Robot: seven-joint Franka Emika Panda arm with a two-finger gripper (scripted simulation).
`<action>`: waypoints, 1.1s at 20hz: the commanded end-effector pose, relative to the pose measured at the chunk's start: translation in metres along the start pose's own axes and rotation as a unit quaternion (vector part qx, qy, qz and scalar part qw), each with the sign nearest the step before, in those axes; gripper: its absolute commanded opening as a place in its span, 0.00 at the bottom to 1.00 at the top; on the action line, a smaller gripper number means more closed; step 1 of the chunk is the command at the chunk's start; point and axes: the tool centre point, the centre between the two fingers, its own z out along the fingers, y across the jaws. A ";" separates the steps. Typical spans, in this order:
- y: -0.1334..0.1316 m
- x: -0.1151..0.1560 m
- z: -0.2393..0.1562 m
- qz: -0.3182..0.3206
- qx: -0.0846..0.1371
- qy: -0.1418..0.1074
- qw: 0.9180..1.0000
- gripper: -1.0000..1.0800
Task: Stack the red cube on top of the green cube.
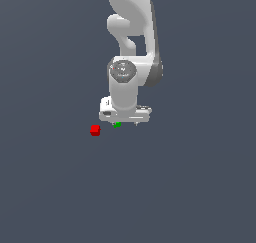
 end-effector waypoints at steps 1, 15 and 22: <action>0.000 0.000 0.000 0.000 0.000 0.000 1.000 0.96; 0.065 -0.010 0.026 0.003 0.001 0.023 1.000 0.96; 0.125 -0.017 0.052 0.006 0.003 0.044 0.999 0.96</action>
